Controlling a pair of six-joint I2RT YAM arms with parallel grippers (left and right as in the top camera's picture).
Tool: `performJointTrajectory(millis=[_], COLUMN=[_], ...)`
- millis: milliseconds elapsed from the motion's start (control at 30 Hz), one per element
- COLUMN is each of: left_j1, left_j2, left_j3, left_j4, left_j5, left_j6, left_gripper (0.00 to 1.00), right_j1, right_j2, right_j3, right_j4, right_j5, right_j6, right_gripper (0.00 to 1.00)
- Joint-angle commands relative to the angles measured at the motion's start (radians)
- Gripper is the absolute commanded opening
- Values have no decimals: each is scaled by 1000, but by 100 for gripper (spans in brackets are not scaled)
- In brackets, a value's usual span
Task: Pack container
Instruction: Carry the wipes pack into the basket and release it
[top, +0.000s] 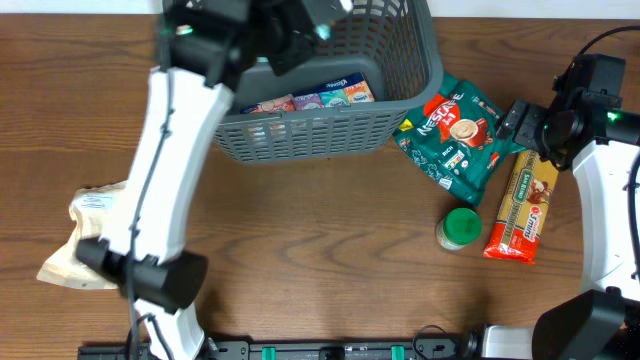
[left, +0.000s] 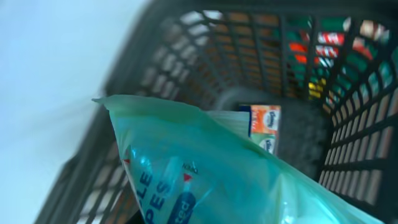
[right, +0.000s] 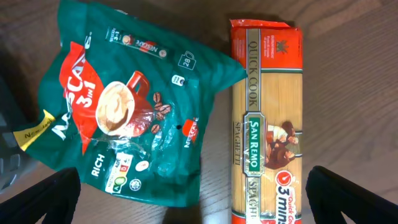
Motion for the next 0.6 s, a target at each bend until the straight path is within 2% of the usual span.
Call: performJointTrajectory(millis=[0, 300, 367, 433, 567], left_j1=[2, 2, 2, 2, 2], left_j2=[75, 207, 225, 232, 233], left_j3=[-5, -5, -5, -5, -5], left_j4=[6, -41, -71, -105, -134], left_j5=[2, 3, 3, 2, 2], left_j6=[95, 45, 45, 45, 45], left_gripper=[6, 6, 17, 33, 45], right_j1=[-8, -8, -8, -8, -8], right_j2=[5, 5, 5, 5, 5], right_j3=[18, 18, 18, 18, 18], right_j4=[0, -19, -20, -20, -19], right_j5=[11, 11, 11, 11, 11], right_j6=[-11, -29, -29, -29, -29], right_gripper=[99, 99, 99, 99, 99])
